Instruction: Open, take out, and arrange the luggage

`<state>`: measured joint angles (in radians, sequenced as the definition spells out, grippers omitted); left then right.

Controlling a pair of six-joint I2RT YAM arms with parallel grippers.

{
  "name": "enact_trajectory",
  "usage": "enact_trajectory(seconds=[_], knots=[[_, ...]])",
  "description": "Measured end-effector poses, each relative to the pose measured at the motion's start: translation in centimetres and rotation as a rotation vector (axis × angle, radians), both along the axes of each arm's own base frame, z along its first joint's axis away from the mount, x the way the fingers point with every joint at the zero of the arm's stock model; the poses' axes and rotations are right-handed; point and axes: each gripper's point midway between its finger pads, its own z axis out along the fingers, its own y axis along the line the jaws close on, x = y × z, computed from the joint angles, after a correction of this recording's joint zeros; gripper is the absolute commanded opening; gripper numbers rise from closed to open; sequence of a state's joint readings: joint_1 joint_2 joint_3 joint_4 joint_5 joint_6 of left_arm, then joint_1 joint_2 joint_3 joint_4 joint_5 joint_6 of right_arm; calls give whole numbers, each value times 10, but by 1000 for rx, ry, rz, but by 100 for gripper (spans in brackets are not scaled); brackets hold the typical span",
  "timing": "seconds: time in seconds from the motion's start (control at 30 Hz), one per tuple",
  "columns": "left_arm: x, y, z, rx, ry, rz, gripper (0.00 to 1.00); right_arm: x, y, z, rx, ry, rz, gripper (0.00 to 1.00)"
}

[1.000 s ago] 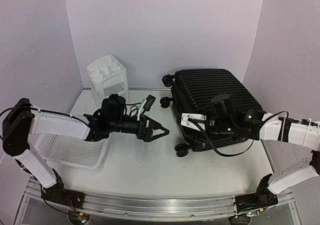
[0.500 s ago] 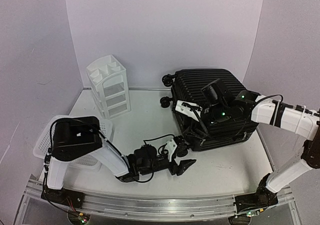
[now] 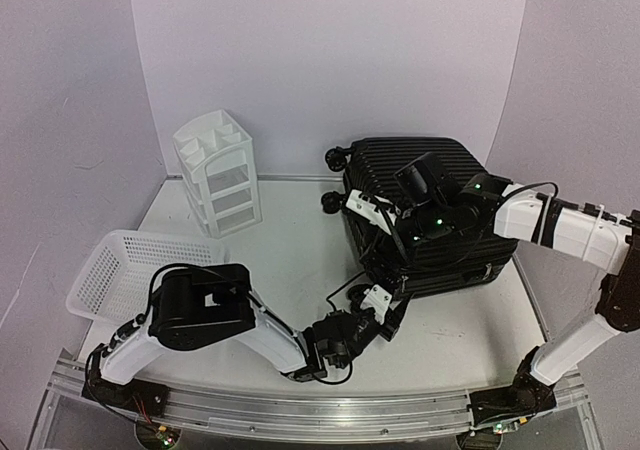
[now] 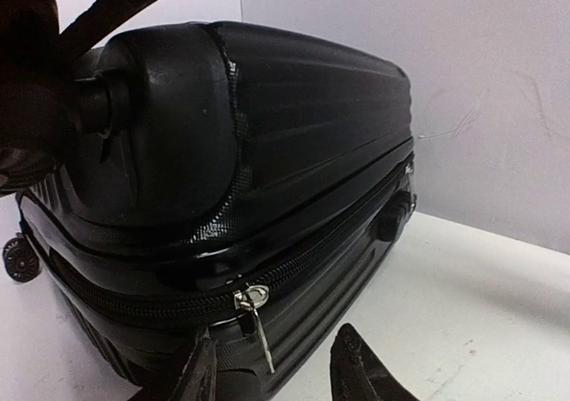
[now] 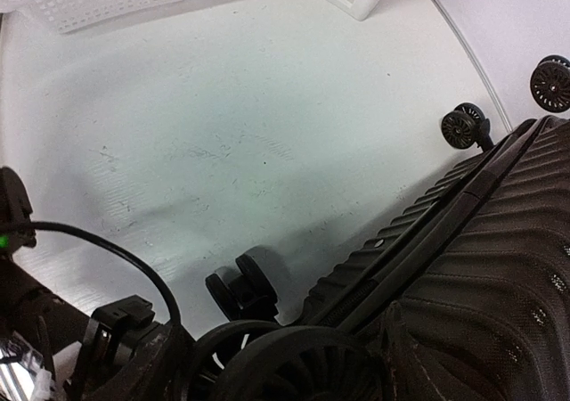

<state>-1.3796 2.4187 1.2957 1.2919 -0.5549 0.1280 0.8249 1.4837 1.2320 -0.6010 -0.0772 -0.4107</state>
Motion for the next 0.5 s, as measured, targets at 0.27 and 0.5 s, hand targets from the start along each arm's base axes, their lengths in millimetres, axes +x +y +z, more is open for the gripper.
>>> enact_trajectory(seconds=[0.27,0.5], knots=[[13,2,-8,27,-27,170,30,5,4,1,14,22,-38,0],[20,-4,5,29,-42,241,14,6,4,1,17,24,-49,0]])
